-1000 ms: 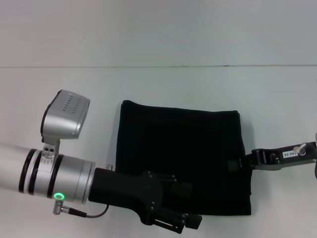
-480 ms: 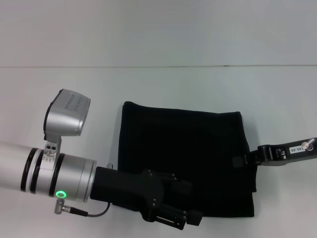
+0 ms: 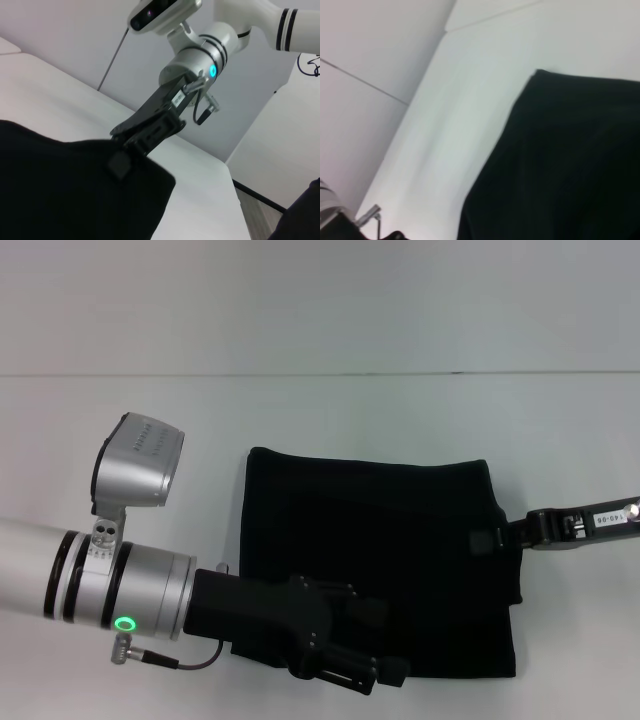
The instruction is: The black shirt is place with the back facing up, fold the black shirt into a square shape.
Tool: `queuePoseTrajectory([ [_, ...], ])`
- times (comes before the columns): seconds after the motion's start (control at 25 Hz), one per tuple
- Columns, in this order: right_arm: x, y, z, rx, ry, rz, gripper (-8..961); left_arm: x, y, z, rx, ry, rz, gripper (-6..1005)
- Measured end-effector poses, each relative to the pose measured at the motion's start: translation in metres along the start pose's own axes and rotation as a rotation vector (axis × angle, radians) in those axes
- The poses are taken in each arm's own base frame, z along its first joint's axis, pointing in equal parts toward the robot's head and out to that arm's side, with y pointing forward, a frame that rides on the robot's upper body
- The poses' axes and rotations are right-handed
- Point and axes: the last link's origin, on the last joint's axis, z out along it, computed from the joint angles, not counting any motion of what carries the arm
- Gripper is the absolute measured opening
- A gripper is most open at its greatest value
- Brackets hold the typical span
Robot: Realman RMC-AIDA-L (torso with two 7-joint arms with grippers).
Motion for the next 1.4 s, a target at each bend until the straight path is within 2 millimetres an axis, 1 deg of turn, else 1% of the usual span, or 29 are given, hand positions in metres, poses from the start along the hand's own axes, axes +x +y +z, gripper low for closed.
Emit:
queuePoseTrajectory([
  [0.32, -0.003, 0.006, -0.004, -0.030, -0.008, -0.036, 60, 0.002, -0.001, 0.000, 0.004, -0.003, 0.004, 894],
  [0.6, 0.005, 0.000, -0.006, -0.017, -0.005, -0.017, 65, 0.003, -0.001, 0.000, 0.004, -0.002, -0.001, 894],
  [0.76, 0.014, -0.006, -0.008, 0.003, -0.003, 0.006, 69, 0.004, -0.001, 0.002, 0.000, -0.002, 0.001, 894],
  [1.12, 0.036, -0.033, -0.003, 0.133, 0.019, 0.070, 77, 0.008, -0.004, 0.005, 0.013, -0.008, -0.002, 895],
  [1.24, 0.038, -0.036, -0.003, 0.147, 0.023, 0.079, 80, 0.009, -0.006, 0.004, 0.018, -0.010, 0.003, 895],
  [1.4, 0.043, -0.044, -0.014, 0.171, -0.005, 0.103, 208, 0.013, -0.009, 0.004, 0.030, -0.018, 0.012, 895],
])
